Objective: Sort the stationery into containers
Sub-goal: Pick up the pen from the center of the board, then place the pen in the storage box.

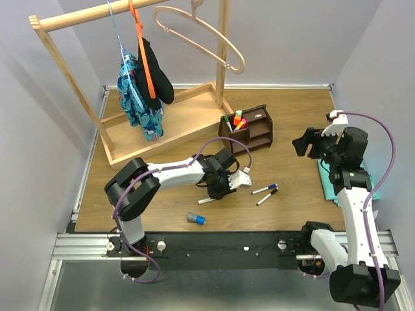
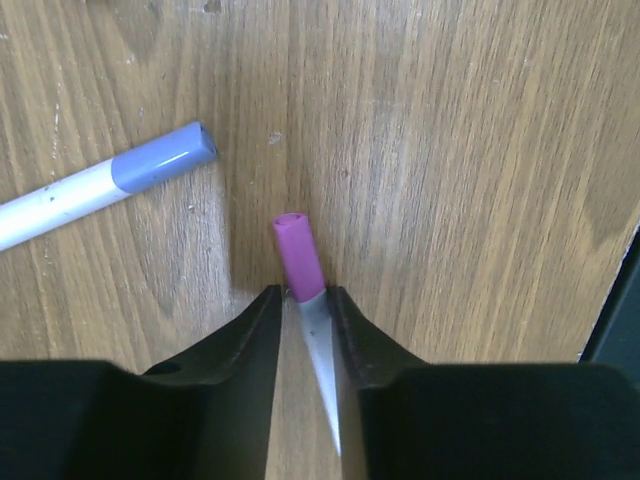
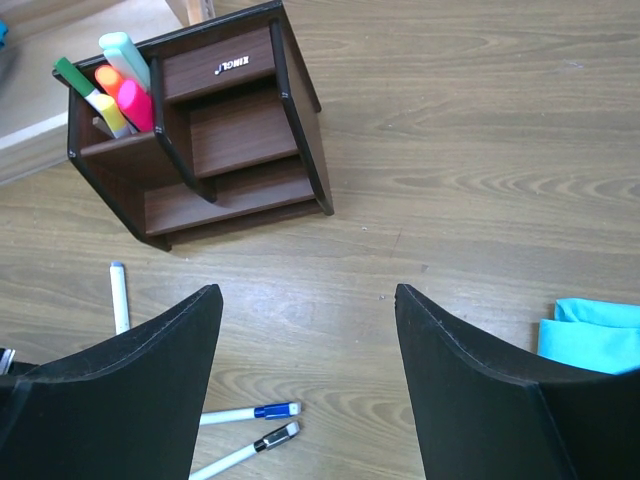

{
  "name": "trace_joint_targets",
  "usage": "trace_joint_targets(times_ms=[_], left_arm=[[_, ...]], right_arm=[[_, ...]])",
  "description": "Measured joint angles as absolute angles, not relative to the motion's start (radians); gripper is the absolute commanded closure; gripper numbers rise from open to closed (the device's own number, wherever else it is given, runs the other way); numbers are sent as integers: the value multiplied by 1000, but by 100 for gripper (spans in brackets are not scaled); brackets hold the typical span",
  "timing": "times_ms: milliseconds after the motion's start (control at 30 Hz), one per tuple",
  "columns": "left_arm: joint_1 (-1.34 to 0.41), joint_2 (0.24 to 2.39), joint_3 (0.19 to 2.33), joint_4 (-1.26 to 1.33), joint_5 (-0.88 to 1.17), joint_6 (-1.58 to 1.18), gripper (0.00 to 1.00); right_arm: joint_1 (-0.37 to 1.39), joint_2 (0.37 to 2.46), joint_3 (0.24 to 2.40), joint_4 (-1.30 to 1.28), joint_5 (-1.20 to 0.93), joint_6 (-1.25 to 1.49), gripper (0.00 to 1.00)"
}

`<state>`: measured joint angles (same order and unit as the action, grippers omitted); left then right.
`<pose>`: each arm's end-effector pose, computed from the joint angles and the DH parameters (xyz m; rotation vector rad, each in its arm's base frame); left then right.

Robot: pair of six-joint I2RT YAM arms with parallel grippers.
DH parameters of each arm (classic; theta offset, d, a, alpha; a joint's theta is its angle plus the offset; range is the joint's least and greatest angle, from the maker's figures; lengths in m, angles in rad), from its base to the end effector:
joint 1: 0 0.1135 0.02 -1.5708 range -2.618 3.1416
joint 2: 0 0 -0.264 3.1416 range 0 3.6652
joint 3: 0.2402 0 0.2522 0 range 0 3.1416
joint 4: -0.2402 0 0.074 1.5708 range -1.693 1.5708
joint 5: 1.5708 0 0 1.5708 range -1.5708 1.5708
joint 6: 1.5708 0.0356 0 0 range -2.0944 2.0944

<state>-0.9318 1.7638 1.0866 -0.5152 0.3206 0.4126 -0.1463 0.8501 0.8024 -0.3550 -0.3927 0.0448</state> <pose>0.1931 -0.2788 0.1657 1.8130 2.1387 -0.5757 0.1916 -0.0145 0.3182 -0.0687 1.9535 0.3200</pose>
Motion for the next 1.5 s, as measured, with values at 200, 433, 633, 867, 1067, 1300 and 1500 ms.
trace_joint_targets(times_ms=[200,433,633,867,1067,1300,1500], left_arm=[[-941,1765,1084,-504,317,406,91],[-963,1764,1092,-519,316,402,100],[-937,1749,1352,-698,418,434,100],[-774,1602,1495,-327,616,352,100],[-651,1702,1433,144,648,155,100],[-618,1854,1432,371,649,12,100],[-589,1892,1432,495,650,-60,100]], right_arm=[[-146,863,802,-355,-389,44,23],[-146,872,802,-355,-386,44,23],[-146,884,803,-355,-374,45,23],[-146,922,807,-351,-374,52,23],[-146,957,818,-334,-374,52,23],[-146,999,843,-335,-369,51,23],[-146,1053,881,-336,-358,35,23]])
